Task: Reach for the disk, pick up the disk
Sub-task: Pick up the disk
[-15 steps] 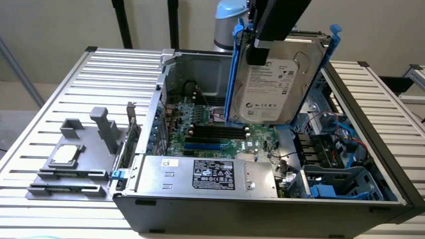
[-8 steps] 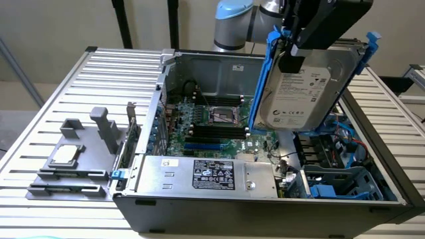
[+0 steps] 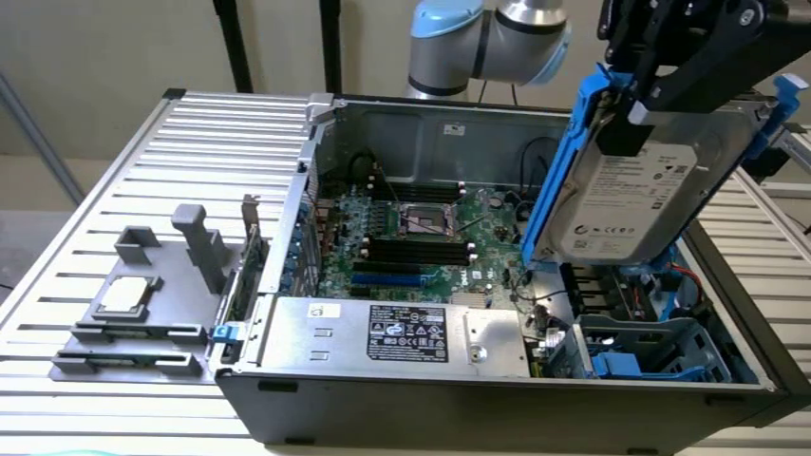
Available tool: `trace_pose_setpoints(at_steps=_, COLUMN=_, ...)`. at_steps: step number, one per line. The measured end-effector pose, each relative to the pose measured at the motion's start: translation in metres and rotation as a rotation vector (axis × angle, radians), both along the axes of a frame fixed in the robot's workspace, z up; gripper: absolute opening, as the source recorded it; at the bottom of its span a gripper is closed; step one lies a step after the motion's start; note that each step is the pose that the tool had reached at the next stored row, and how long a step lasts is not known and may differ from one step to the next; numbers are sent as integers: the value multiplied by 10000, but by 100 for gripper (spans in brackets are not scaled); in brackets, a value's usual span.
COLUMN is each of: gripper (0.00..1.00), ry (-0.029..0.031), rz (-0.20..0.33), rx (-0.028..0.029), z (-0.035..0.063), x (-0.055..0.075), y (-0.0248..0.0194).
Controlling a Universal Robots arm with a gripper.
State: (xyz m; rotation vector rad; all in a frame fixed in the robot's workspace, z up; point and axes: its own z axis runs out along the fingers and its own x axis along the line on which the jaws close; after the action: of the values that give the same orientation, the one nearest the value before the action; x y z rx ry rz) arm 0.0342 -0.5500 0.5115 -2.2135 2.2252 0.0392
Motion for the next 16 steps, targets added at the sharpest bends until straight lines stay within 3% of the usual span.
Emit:
trace_pose_setpoints(at_steps=10, gripper=33, ry=4, rz=0, rx=1, z=1, x=427, y=-174)
trace_pose_setpoints(at_steps=16, gripper=33, ry=4, rz=0, rx=48, z=-2, x=646, y=-246)
